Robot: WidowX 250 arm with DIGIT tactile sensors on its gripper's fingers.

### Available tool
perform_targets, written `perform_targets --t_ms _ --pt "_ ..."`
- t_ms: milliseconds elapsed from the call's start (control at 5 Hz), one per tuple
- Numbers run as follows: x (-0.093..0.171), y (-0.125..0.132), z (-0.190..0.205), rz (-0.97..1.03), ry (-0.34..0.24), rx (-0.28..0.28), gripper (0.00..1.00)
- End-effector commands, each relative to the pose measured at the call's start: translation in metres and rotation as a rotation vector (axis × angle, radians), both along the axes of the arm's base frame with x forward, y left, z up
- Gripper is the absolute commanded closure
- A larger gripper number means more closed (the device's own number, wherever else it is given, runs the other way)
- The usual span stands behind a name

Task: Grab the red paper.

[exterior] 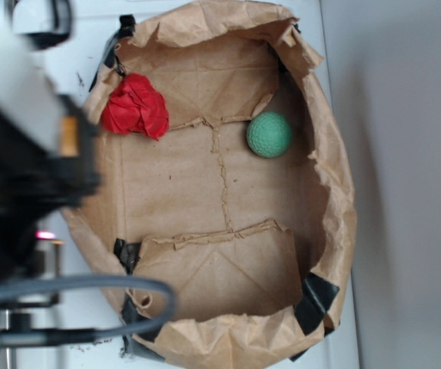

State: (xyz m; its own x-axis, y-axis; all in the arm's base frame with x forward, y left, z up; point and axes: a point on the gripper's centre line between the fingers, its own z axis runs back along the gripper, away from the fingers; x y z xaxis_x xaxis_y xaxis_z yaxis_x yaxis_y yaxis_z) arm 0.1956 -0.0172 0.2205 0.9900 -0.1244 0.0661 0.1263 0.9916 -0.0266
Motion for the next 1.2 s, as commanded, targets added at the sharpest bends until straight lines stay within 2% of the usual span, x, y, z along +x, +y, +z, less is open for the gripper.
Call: perform_targets --t_ms 0,200,400,600,1000 --pt "0.051 0.009 -0.055 -0.473 0.092 0.048 0.00" --pt "0.049 0.030 -0.092 -0.474 0.165 0.080 0.00" --pt "0.035 0.050 -0.107 -0.448 0.216 0.074 0.00" --pt "0.028 0.057 -0.106 -0.416 0.201 0.111 0.00" --pt "0.028 0.057 -0.106 -0.416 0.201 0.111 0.00"
